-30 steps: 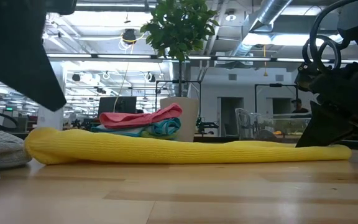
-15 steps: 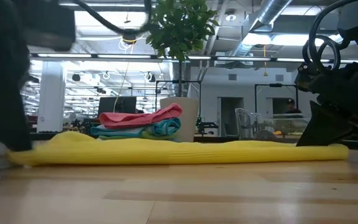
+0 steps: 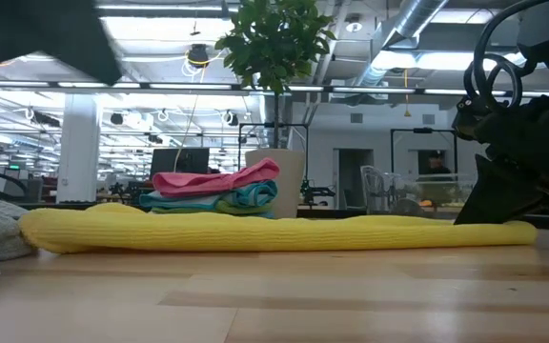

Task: Fold microfiber towels
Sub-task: Fold the yellow microfiber towel

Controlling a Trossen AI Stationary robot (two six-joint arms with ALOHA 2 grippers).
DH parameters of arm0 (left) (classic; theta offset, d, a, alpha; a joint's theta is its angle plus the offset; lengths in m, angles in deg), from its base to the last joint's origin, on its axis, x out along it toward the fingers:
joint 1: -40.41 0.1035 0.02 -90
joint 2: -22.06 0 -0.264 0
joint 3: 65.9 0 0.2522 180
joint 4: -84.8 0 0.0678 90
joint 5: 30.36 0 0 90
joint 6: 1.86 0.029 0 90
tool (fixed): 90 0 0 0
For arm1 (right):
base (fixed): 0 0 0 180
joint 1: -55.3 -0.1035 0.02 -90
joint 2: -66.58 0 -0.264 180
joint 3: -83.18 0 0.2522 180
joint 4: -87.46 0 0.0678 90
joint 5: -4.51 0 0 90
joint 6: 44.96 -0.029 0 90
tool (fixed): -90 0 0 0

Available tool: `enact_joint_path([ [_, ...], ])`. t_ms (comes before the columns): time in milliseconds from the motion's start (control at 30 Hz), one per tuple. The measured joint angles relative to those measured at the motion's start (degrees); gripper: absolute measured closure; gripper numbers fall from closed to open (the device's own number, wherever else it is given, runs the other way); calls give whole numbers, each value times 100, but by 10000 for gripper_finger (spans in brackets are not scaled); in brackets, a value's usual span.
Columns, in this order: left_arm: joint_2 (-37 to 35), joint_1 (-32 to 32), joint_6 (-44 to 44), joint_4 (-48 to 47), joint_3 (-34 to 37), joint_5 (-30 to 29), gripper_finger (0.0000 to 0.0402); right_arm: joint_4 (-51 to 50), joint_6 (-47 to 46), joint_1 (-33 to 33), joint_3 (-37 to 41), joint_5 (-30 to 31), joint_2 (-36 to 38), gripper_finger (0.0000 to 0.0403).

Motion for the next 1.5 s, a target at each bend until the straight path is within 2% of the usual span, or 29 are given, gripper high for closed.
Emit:
enact_joint_path([
  [67,21,-19,-187,350,22,-338,353,-6,-3,0,2,-42,52,272],
  [200,308,80,183,1875,348,-443,354,-76,-17,-2,17,-214,268,272],
  [300,606,342,655,2539,388,-300,354,-179,-63,-2,18,-217,552,272],
  [433,827,705,1248,3031,391,146,354,-801,-469,-2,17,-222,964,270],
  [567,828,957,1760,3182,391,356,354,-1437,-916,-6,12,-874,1371,249],
  [667,828,1079,2018,3336,391,367,354,-1657,-1074,-17,13,-1478,1600,217],
  [767,828,1160,2223,3518,391,437,354,-1691,-1300,-17,11,-1783,1690,183],
  [900,828,1243,2460,3562,391,463,354,-2105,-1928,-17,7,-1914,1702,157],
  [1167,828,1447,2851,3513,391,869,354,-2175,-2113,155,-214,-1942,1652,154],
  [1267,828,1523,3031,3503,391,968,354,-2177,-2196,181,-307,-1942,1449,154],
  [1367,828,1597,3262,3503,391,1059,354,-1924,-2207,181,-391,-1957,1019,154],
  [1500,828,1668,3423,3486,391,1182,354,-2091,-2200,177,-667,-1925,466,154],
])
